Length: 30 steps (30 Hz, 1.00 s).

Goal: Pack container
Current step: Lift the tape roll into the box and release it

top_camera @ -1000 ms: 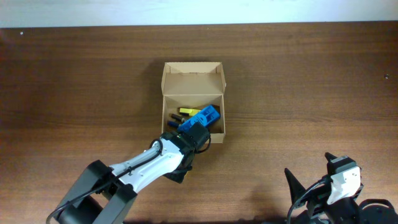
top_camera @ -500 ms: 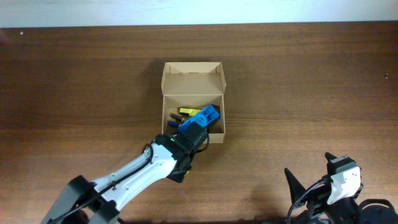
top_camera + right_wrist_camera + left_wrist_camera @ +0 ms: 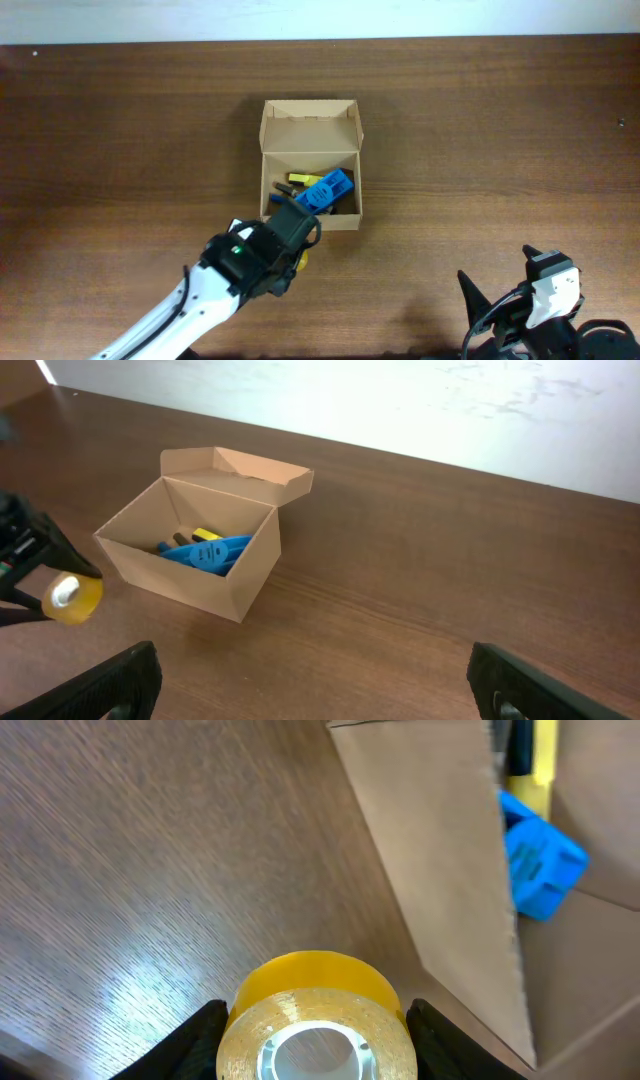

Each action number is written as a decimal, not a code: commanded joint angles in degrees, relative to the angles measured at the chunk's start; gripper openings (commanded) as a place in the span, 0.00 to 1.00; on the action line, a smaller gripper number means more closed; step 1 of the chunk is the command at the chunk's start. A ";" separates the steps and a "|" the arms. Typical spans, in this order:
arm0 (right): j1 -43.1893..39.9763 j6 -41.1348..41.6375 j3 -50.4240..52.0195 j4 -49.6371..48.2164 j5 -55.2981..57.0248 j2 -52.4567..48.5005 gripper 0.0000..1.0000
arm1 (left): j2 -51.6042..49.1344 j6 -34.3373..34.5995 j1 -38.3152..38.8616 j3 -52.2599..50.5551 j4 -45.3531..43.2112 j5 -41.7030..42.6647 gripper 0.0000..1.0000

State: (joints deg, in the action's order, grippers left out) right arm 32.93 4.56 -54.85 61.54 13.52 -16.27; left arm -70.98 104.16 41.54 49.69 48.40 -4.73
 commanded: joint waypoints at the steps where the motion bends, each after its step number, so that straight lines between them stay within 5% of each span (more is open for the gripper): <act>1: -0.37 0.63 0.11 -0.17 0.68 0.17 0.99 | 0.57 -3.41 -0.31 1.62 0.22 -1.75 0.52; 12: -0.37 0.63 0.11 -0.17 0.70 0.17 0.99 | -6.82 -12.59 -0.42 19.76 4.87 -16.09 0.52; 19: -0.37 0.63 0.11 -0.17 0.70 0.17 0.99 | -22.69 -12.98 -2.51 31.80 11.21 -17.14 0.52; 30: -0.37 0.63 0.11 -0.17 0.70 0.17 0.99 | -36.13 -12.98 -6.03 34.86 10.54 -16.92 0.53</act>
State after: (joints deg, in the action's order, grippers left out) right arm 32.93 4.54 -54.85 61.54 13.52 -16.27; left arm -105.27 92.29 36.67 83.13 58.94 -20.43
